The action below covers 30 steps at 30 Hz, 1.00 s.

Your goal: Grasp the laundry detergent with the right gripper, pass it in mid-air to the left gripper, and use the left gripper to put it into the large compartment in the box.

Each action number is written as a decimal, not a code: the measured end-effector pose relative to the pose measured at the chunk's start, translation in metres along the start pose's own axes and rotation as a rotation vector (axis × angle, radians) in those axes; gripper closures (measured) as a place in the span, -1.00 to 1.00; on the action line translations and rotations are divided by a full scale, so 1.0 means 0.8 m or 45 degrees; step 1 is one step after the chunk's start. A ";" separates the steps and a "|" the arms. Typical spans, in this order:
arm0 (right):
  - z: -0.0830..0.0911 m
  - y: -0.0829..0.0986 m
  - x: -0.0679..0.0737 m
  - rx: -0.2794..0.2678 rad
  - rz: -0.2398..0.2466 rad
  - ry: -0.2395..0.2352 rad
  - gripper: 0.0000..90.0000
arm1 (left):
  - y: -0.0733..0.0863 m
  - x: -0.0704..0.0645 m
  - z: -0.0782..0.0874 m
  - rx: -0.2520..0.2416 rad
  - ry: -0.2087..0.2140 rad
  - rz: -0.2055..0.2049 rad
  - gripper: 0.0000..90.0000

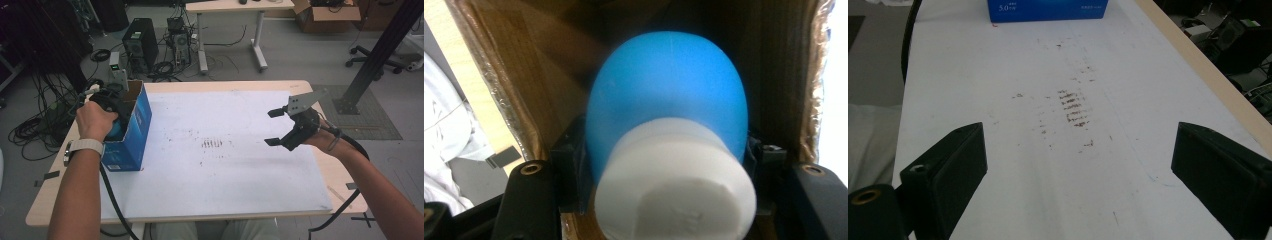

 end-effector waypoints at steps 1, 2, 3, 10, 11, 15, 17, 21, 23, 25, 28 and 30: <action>-0.001 0.000 0.000 -0.001 0.000 -0.001 -0.84 | 0.000 0.000 0.000 -0.002 0.001 0.000 -0.16; -0.001 0.000 0.000 0.000 0.001 -0.002 -0.84 | -0.001 0.000 -0.001 -0.004 0.002 0.001 -0.16; -0.002 0.000 0.000 0.003 0.000 -0.003 -0.84 | -0.001 0.000 -0.001 -0.004 0.005 -0.001 -0.16; -0.004 0.003 0.001 0.011 -0.003 -0.009 -0.83 | -0.001 0.000 -0.001 -0.013 0.036 0.006 -0.17; -0.004 0.003 0.001 0.012 -0.005 -0.011 -0.83 | -0.001 0.000 0.000 -0.014 0.042 0.006 -0.17; -0.006 0.002 0.002 0.013 -0.003 -0.013 -0.83 | -0.001 0.000 0.002 -0.021 0.053 0.007 -0.19; -0.007 0.002 0.003 0.013 -0.001 -0.016 -0.83 | -0.002 0.001 0.004 -0.030 0.049 0.016 -0.22; -0.006 0.003 0.005 0.017 -0.002 -0.019 -0.83 | -0.002 0.004 0.009 -0.044 0.038 0.019 -0.42; -0.006 0.003 0.005 0.018 -0.005 -0.018 -0.83 | -0.002 0.005 0.013 -0.053 0.045 0.025 -0.45; -0.005 0.002 0.005 0.015 -0.003 -0.018 -0.83 | -0.002 0.004 0.016 -0.055 0.049 0.021 -0.47; -0.005 0.000 0.007 0.013 0.001 -0.020 -0.83 | -0.004 0.004 0.023 -0.066 0.043 0.018 -0.50; -0.005 -0.001 0.008 0.014 0.003 -0.020 -0.83 | -0.005 0.002 0.027 -0.075 0.045 0.025 -0.52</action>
Point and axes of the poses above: each handheld gripper's, and its own axes: z roughly backward along the jaws, y roughly out of its underside, x roughly to its left, the point moved 10 cm from there along -z, roughly forward along the jaws, and after that the axes turned 12 degrees about -x, right-handed, at the moved point
